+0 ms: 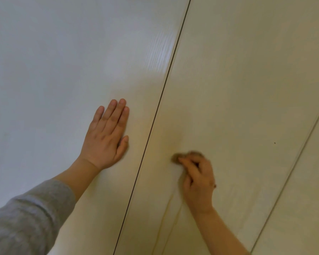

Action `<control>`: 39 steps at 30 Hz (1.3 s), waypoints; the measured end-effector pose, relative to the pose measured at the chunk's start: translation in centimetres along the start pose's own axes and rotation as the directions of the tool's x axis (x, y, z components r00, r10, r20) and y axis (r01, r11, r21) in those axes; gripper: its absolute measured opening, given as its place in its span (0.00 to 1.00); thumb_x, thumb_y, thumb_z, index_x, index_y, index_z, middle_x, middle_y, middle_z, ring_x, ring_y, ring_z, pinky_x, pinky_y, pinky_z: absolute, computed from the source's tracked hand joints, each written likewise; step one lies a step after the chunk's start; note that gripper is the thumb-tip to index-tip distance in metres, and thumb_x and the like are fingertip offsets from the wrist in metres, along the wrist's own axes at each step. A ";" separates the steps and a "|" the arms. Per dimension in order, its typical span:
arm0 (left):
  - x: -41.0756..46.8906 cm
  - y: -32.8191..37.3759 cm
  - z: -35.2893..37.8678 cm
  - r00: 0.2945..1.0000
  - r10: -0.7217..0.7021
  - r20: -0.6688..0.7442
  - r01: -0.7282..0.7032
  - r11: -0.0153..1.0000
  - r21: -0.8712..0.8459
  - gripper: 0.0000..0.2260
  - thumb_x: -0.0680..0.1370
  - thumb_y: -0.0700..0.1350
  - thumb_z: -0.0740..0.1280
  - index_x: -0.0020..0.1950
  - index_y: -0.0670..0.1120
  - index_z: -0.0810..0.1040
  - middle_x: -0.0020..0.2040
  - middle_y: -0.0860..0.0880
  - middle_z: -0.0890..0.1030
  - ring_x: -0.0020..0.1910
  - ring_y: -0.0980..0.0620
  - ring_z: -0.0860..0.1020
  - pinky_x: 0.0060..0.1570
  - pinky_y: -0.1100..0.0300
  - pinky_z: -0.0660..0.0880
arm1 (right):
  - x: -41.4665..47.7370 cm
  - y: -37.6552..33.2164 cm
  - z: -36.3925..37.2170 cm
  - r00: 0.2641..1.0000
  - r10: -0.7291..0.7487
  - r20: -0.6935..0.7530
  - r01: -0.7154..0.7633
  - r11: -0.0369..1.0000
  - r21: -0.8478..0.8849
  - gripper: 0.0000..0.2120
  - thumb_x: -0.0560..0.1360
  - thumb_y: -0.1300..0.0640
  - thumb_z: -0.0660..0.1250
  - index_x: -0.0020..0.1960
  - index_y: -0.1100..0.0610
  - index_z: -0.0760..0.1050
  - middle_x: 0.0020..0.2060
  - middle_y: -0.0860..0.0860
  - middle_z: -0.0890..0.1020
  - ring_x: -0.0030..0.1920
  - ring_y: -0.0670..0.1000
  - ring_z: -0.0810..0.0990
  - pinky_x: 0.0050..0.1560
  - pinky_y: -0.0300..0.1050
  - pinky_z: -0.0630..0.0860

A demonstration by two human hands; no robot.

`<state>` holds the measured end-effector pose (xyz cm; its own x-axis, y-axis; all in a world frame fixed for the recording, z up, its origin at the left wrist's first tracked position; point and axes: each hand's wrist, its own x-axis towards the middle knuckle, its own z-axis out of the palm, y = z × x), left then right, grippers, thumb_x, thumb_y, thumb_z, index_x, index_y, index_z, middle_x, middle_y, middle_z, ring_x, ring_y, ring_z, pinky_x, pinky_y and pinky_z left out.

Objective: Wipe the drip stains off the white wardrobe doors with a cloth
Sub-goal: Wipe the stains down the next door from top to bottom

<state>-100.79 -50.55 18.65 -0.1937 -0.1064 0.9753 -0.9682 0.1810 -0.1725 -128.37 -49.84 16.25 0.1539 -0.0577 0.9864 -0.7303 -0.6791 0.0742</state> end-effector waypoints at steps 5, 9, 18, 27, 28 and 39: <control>-0.1 0.0 -0.1 1.000 -0.003 0.027 0.003 1.000 0.008 0.29 0.81 0.49 0.52 0.79 0.36 0.55 0.80 0.38 0.55 0.79 0.40 0.53 0.78 0.42 0.50 | -7.7 -1.2 -0.5 0.970 -0.019 0.244 0.011 0.999 0.034 0.16 0.80 0.61 0.58 0.49 0.60 0.85 0.51 0.46 0.75 0.55 0.50 0.77 0.62 0.35 0.72; -0.1 -0.1 -0.1 1.000 -0.007 0.031 0.007 1.000 0.005 0.29 0.80 0.49 0.52 0.79 0.36 0.55 0.80 0.38 0.55 0.80 0.41 0.52 0.78 0.43 0.48 | -1.5 -0.1 -2.9 0.983 -0.010 0.184 0.006 1.000 0.017 0.15 0.73 0.65 0.61 0.51 0.58 0.84 0.51 0.49 0.78 0.54 0.49 0.77 0.60 0.30 0.68; -0.1 0.1 -0.1 0.999 -0.008 0.035 0.008 1.000 0.009 0.29 0.80 0.49 0.51 0.79 0.35 0.55 0.80 0.38 0.54 0.80 0.42 0.49 0.78 0.43 0.48 | 3.1 1.7 -2.0 0.994 0.093 -0.056 -0.097 0.994 -0.060 0.17 0.72 0.71 0.60 0.53 0.60 0.84 0.51 0.52 0.79 0.53 0.54 0.78 0.59 0.36 0.69; -0.2 0.0 -0.2 0.999 -0.013 0.039 0.013 1.000 0.006 0.29 0.81 0.49 0.51 0.79 0.36 0.55 0.80 0.38 0.54 0.80 0.41 0.50 0.78 0.42 0.48 | -5.9 0.3 -2.9 0.979 0.085 0.187 -0.091 0.996 0.025 0.16 0.74 0.63 0.58 0.51 0.59 0.84 0.52 0.46 0.76 0.55 0.47 0.76 0.61 0.30 0.67; -0.2 -0.1 -0.2 0.999 -0.014 0.036 0.014 1.000 0.004 0.29 0.80 0.49 0.51 0.79 0.35 0.55 0.80 0.38 0.54 0.80 0.41 0.50 0.78 0.42 0.48 | -3.5 0.8 -3.5 0.986 0.099 0.132 -0.101 0.995 0.010 0.17 0.73 0.64 0.58 0.52 0.59 0.84 0.51 0.48 0.77 0.54 0.48 0.76 0.61 0.30 0.67; 0.0 0.1 -0.2 0.999 -0.019 0.037 0.019 1.000 0.003 0.30 0.80 0.49 0.51 0.79 0.36 0.54 0.80 0.38 0.53 0.80 0.41 0.50 0.78 0.42 0.48 | -5.5 3.3 -3.2 0.993 0.120 0.002 -0.120 0.991 -0.052 0.16 0.73 0.67 0.57 0.48 0.62 0.84 0.52 0.47 0.77 0.55 0.52 0.77 0.64 0.39 0.70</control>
<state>-100.88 -50.33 18.64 -0.1807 -0.1459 0.9727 -0.9722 0.1761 -0.1542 -133.74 -49.38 11.49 0.0662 -0.1406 0.9878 -0.7769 -0.6285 -0.0374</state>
